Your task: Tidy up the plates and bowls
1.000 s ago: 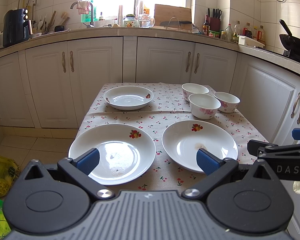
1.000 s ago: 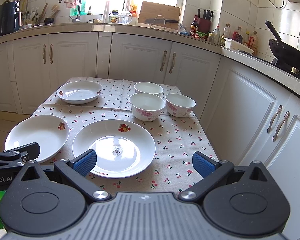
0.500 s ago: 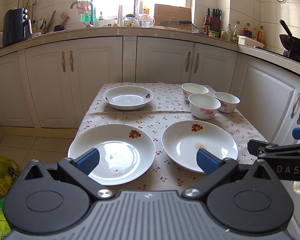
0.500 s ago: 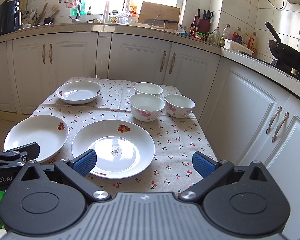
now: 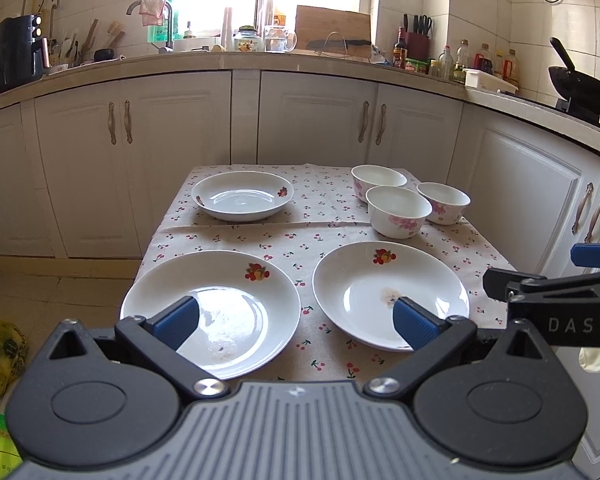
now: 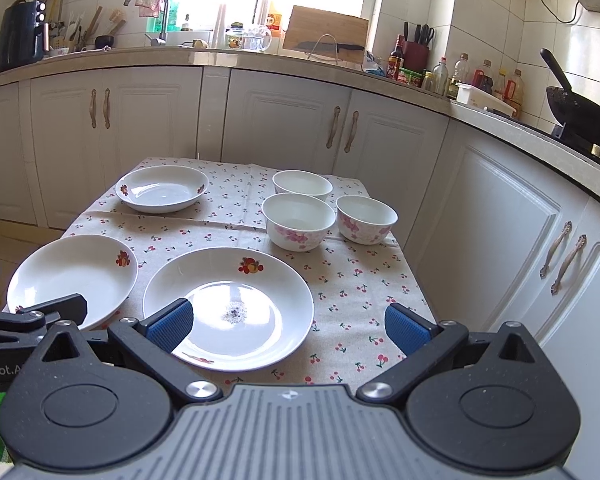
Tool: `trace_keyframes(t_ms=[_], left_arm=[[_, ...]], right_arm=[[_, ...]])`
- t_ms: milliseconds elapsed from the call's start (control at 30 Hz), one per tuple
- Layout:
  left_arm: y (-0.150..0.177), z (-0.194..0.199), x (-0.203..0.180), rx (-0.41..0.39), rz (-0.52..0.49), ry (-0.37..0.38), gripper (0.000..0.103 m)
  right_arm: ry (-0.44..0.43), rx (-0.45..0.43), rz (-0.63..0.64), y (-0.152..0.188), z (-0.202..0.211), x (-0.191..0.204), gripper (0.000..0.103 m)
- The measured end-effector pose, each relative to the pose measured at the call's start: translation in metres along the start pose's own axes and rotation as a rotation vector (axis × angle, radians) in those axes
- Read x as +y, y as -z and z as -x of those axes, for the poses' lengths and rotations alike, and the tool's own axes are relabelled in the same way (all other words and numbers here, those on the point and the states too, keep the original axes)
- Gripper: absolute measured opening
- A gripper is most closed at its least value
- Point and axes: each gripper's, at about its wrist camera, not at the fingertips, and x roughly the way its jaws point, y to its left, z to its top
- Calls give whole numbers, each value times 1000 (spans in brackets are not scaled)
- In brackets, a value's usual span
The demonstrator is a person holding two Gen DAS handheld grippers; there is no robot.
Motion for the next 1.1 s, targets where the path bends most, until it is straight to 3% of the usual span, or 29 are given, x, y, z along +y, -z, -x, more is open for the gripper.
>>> trace_keyframes(t_ms=[333,633,767,1100], left_arm=[[-4,-16,15,-26,-33,16,102],[3,-32,45,-20,-63,85,102],[7,-35,63,-12,-70,75,102],[32,-39,111,24,-52,120,102]], right_arm=[[-49,-51,10,-20,-16,-6,103],[-145,-99,40,-47,-40,-1,103],[-273,-110,64,-57,-55,7,103],[-505,32,127,-79,-108,55,103]])
